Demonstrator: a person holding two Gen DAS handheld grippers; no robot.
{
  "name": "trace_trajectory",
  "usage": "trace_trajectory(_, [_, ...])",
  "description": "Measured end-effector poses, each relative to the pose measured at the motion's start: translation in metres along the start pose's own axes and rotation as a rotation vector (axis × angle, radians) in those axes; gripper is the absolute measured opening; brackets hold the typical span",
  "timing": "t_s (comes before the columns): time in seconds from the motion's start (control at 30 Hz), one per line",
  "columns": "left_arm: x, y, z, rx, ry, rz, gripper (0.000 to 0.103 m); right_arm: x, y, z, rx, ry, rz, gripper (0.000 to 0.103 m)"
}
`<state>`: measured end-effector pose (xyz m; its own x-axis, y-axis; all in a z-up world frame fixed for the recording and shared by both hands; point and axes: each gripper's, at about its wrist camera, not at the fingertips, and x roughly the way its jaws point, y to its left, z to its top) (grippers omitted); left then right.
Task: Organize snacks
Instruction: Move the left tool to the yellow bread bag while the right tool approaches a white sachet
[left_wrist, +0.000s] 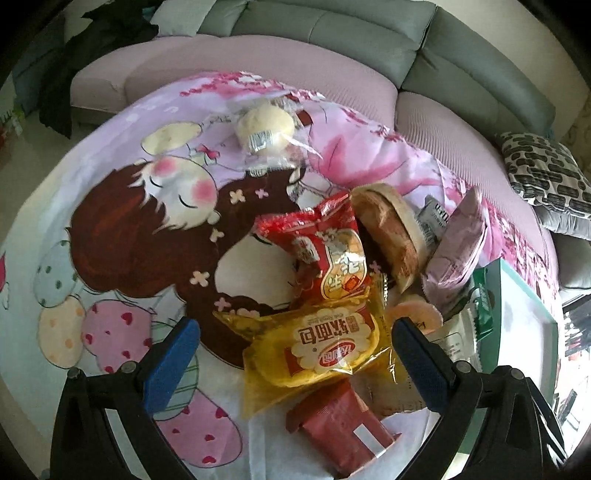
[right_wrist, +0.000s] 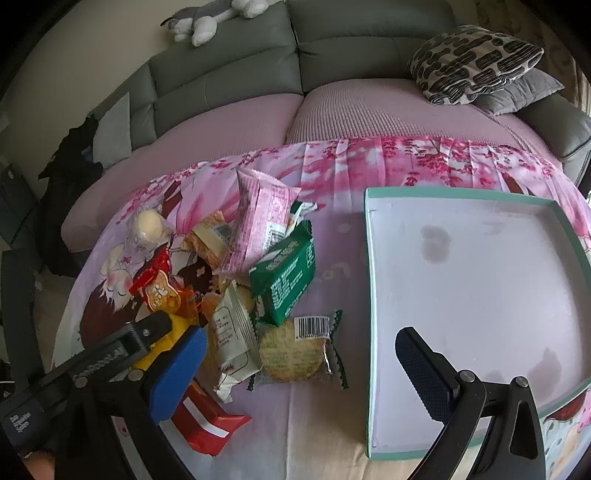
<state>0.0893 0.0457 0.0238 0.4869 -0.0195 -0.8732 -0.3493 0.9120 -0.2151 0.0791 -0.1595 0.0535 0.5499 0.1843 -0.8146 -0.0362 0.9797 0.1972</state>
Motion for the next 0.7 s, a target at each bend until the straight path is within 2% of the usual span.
trace_trajectory(0.33, [0.016, 0.003, -0.003, -0.013, 0.028, -0.02, 0.103, 0.011, 0.004, -0.004, -0.003, 0.032, 0.007, 0.103])
trace_trajectory(0.5, [0.01, 0.01, -0.004, -0.009, 0.012, 0.03, 0.103, 0.016, 0.01, -0.008, -0.021, 0.05, 0.016, 0.103])
trace_trajectory(0.7, [0.007, 0.026, -0.002, -0.05, 0.011, 0.064, 0.103, 0.02, 0.02, -0.012, -0.052, 0.057, 0.022, 0.103])
